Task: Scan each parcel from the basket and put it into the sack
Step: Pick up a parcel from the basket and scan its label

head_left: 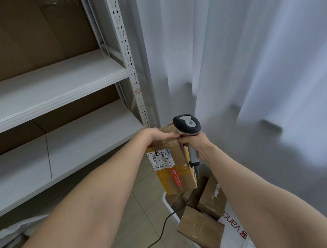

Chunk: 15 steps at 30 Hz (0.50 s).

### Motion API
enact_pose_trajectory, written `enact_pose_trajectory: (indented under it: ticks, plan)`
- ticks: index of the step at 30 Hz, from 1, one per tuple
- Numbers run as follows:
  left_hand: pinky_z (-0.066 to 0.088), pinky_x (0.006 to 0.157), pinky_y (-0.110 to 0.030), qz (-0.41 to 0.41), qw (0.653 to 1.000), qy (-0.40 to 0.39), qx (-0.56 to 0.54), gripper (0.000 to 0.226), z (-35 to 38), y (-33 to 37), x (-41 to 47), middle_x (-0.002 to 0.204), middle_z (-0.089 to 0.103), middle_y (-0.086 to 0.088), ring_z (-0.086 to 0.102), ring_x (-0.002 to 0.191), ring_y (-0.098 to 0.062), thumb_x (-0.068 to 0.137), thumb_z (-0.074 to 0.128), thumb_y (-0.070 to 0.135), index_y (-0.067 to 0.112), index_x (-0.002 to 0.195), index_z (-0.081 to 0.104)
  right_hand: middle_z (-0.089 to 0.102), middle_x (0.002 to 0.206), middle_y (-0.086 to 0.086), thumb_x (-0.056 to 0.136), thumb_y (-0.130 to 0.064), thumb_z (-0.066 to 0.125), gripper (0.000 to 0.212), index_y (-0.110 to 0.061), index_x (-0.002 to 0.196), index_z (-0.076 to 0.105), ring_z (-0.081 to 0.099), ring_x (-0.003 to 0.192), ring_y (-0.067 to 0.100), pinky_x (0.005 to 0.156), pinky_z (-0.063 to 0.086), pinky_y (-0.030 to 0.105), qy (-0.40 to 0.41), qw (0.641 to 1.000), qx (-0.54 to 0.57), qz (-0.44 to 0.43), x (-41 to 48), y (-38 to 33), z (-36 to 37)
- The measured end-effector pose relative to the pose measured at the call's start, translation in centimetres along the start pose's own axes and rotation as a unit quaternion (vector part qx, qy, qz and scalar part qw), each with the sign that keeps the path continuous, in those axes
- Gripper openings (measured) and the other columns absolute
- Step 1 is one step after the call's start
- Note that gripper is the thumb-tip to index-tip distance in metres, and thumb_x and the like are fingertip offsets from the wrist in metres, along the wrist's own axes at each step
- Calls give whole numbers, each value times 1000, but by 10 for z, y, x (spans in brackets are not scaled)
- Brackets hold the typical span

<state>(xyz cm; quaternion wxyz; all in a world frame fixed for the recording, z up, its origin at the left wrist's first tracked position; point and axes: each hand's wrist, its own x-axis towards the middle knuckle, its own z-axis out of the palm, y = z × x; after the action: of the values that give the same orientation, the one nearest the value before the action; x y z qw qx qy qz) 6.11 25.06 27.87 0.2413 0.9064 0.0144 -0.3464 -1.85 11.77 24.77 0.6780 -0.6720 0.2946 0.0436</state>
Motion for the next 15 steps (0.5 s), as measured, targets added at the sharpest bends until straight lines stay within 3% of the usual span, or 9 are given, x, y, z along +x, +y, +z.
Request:
enact_pose_trajectory:
  ticks: [6, 10, 13, 15]
  plan:
    - [29, 112, -52, 7, 1000, 18, -1, 129, 16, -2, 6, 156, 18, -16, 25, 140, -36, 59, 75, 67, 17, 153, 2, 60, 90, 8, 82, 1, 65, 18, -15, 86, 57, 56, 94, 25, 91, 52, 43, 0, 999, 31, 28, -2, 8, -3]
    - [28, 112, -53, -19, 999, 21, 17, 151, 24, -5, 11, 156, 11, -18, 21, 141, -38, 41, 79, 71, 24, 151, -13, 65, 110, 14, 80, -3, 67, 25, -12, 101, 59, 60, 100, 30, 92, 53, 46, -13, 997, 61, 38, -1, 11, 1]
    - [36, 107, -50, -29, 997, 49, -52, 144, 32, -11, 24, 151, 19, -19, 30, 135, -37, 39, 78, 70, 28, 151, -1, 65, 114, 17, 77, 0, 66, 29, -9, 105, 60, 60, 106, 34, 94, 53, 49, -17, 996, 79, 34, -1, 6, 5]
    - [46, 96, -49, -44, 987, 63, -141, 136, 33, -13, 29, 136, 43, -16, 47, 119, -37, 29, 74, 71, 26, 147, 23, 62, 103, 18, 78, 2, 64, 28, -7, 104, 58, 60, 97, 32, 89, 54, 45, -4, 995, 90, 34, -1, 4, 3]
